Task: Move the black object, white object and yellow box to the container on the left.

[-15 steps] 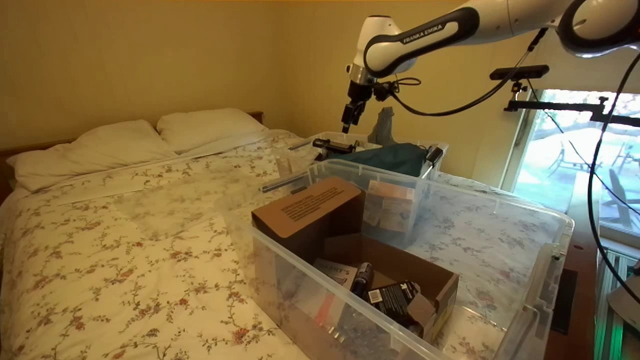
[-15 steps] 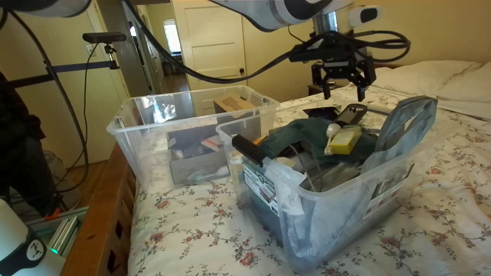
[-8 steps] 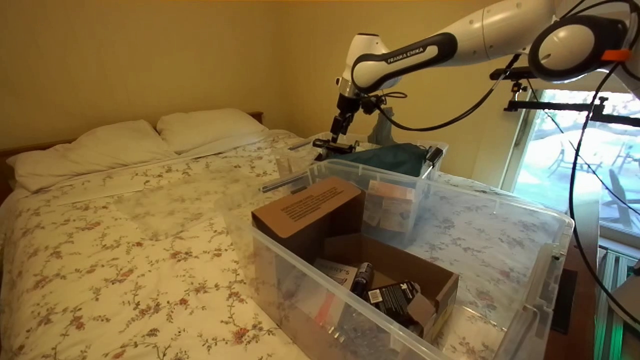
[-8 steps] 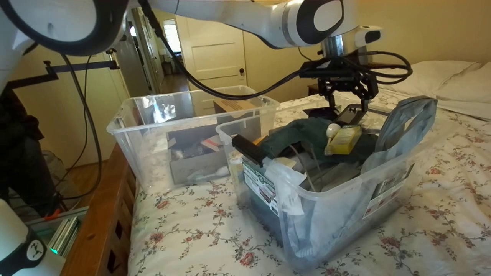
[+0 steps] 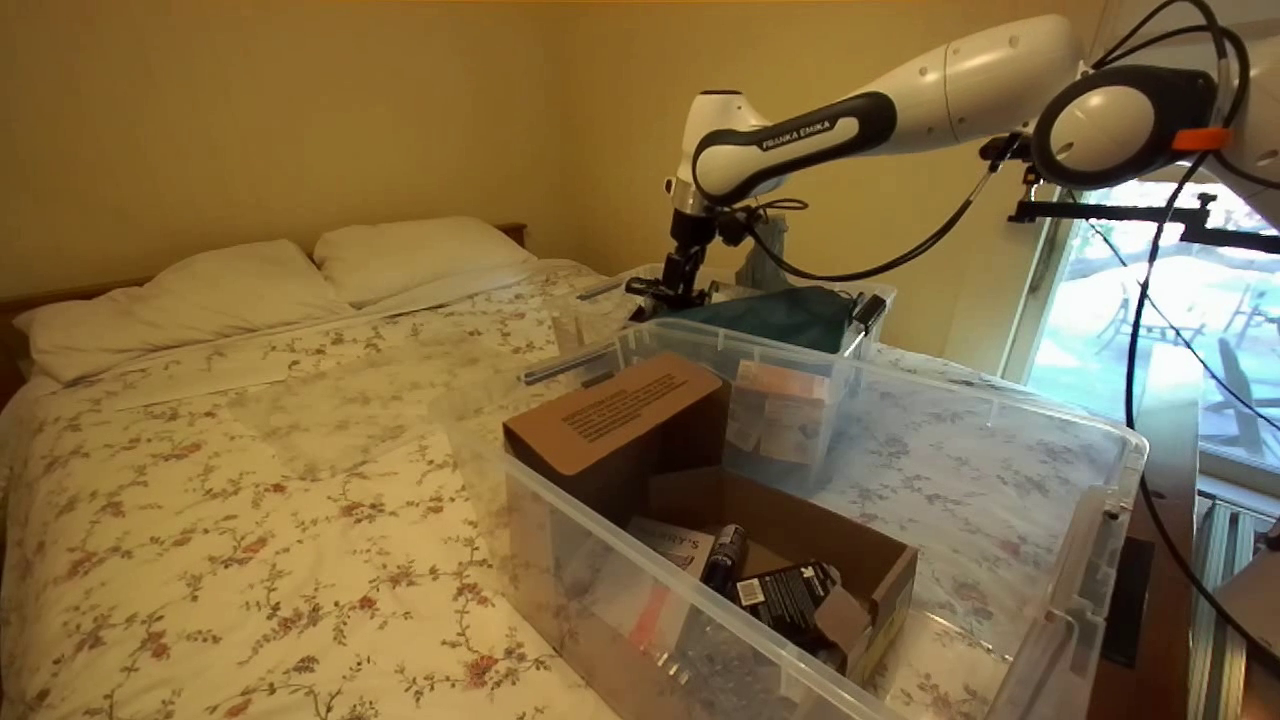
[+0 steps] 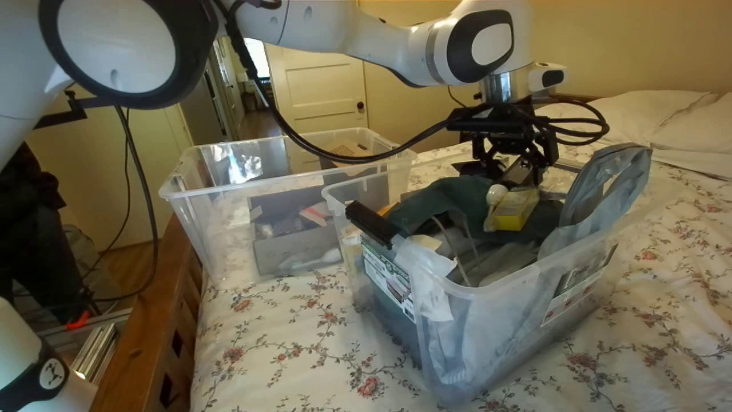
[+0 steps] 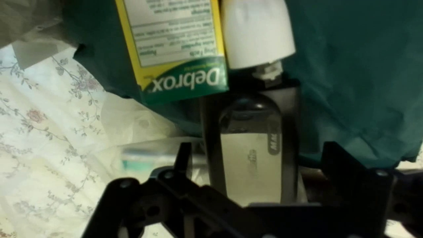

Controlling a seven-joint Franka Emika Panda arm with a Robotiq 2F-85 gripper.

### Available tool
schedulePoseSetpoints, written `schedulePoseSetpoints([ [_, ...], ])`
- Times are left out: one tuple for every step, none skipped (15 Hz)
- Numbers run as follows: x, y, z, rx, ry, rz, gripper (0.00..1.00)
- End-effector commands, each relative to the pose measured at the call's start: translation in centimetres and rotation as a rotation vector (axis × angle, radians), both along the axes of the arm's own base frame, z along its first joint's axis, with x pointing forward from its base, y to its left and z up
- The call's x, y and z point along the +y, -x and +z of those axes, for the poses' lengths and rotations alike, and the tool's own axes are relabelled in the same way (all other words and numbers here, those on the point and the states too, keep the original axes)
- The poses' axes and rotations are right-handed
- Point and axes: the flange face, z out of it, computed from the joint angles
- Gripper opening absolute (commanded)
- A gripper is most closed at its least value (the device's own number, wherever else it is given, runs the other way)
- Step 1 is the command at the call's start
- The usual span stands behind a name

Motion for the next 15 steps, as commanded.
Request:
schedulePoseSetpoints([
  [-1.1, -0.5, -1.1, 0.042, 0.026, -0.004, 1.00],
  [-1.3, -0.5, -1.2, 0.049, 0.031, -0.006, 0.79],
  [-1.3, -0.6, -1.0, 0.050, 0.035, -0.005, 0.72],
  [-1.3, -0.6, -0.8, 0.052, 0.041, -0.004, 0.66],
  [-1.1, -0.6, -0.2, 0.047, 0.045, 0.000, 0.59],
  [-1.0, -0.5, 0.5, 0.045, 0.052, 0.001, 0.50],
  [-0.8, -0.4, 1.4, 0.044, 0.062, 0.002, 0.45],
  [-0.5, -0.2, 2.4, 0.041, 0.073, 0.001, 0.42],
  [-0.2, 0.0, 3.4, 0.041, 0.078, 0.006, 0.42],
  [0.3, 0.5, 4.9, 0.039, 0.090, 0.010, 0.42],
  [0.9, 1.0, 6.3, 0.039, 0.098, 0.018, 0.42],
  [1.6, 1.5, 7.7, 0.034, 0.100, 0.040, 0.42],
  [2.5, 2.3, 9.2, 0.037, 0.097, 0.066, 0.42],
  [3.9, 3.1, 10.4, 0.039, 0.077, 0.103, 0.42],
  [5.5, 4.0, 11.4, 0.038, 0.063, 0.149, 0.42],
])
